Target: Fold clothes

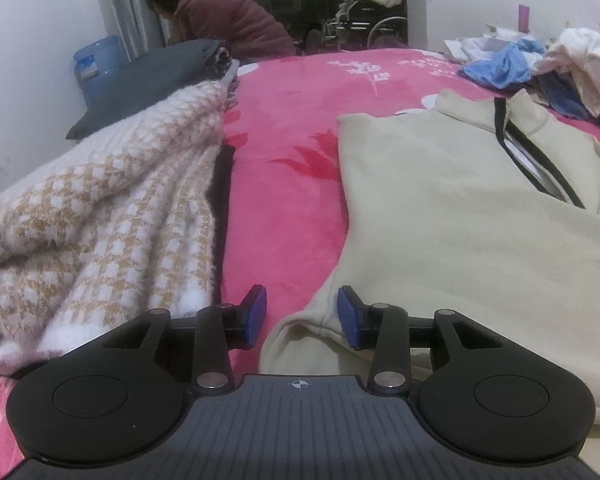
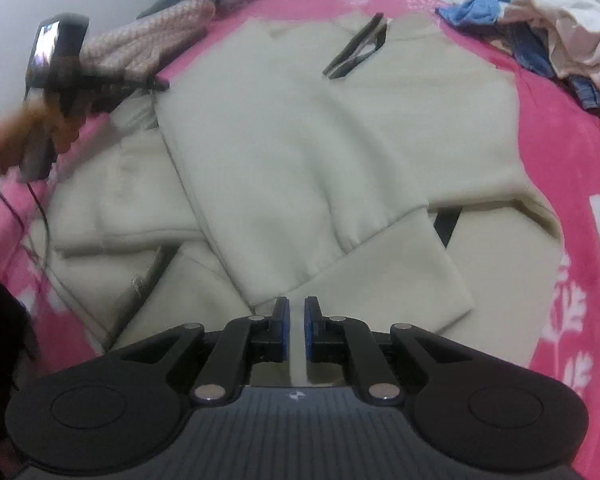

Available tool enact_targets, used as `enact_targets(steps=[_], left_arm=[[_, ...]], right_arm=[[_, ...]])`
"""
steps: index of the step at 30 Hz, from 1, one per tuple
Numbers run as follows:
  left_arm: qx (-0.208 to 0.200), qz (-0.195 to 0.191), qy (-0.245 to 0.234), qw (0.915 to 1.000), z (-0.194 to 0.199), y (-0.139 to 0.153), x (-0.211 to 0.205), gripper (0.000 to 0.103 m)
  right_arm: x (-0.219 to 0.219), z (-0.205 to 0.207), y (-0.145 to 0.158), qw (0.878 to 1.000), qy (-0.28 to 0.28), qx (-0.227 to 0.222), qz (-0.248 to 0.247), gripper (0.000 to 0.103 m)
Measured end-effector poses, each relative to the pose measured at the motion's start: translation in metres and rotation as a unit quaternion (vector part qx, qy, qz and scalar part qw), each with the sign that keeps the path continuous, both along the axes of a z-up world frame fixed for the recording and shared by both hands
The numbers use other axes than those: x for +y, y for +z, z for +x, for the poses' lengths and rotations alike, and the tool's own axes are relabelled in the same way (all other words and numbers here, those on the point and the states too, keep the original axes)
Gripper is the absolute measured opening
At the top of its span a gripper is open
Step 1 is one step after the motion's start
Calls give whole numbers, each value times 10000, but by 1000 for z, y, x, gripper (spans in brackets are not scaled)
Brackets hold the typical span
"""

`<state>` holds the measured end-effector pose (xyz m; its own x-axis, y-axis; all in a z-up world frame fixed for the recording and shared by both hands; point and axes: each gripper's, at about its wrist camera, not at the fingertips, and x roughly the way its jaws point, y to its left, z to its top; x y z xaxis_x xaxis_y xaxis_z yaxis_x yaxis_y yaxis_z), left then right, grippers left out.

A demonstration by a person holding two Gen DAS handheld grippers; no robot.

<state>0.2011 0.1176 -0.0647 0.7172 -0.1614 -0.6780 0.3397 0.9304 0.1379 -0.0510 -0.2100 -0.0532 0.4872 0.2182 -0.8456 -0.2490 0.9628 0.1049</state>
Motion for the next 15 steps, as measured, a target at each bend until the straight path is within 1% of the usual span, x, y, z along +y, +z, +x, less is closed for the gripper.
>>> enact_targets(steps=[2, 6, 9, 11, 15], left_arm=[[-25, 5, -18, 10000, -1, 1, 0, 40], [-31, -147, 48, 9999, 0, 3, 4, 40], [-90, -226, 60, 9997, -2, 7, 6, 40], [-133, -275, 64, 9995, -4, 10, 7, 40], [-407, -463, -130, 9980, -12, 23, 9, 39]], right_arm=[[1, 2, 2, 10000, 31, 15, -21, 8], [-4, 4, 2, 9996, -148, 138, 194, 8], [-6, 3, 8, 9998, -6, 142, 133, 8], [-8, 3, 20, 9999, 87, 13, 89, 9], [-18, 29, 59, 9981, 177, -418, 421, 10]])
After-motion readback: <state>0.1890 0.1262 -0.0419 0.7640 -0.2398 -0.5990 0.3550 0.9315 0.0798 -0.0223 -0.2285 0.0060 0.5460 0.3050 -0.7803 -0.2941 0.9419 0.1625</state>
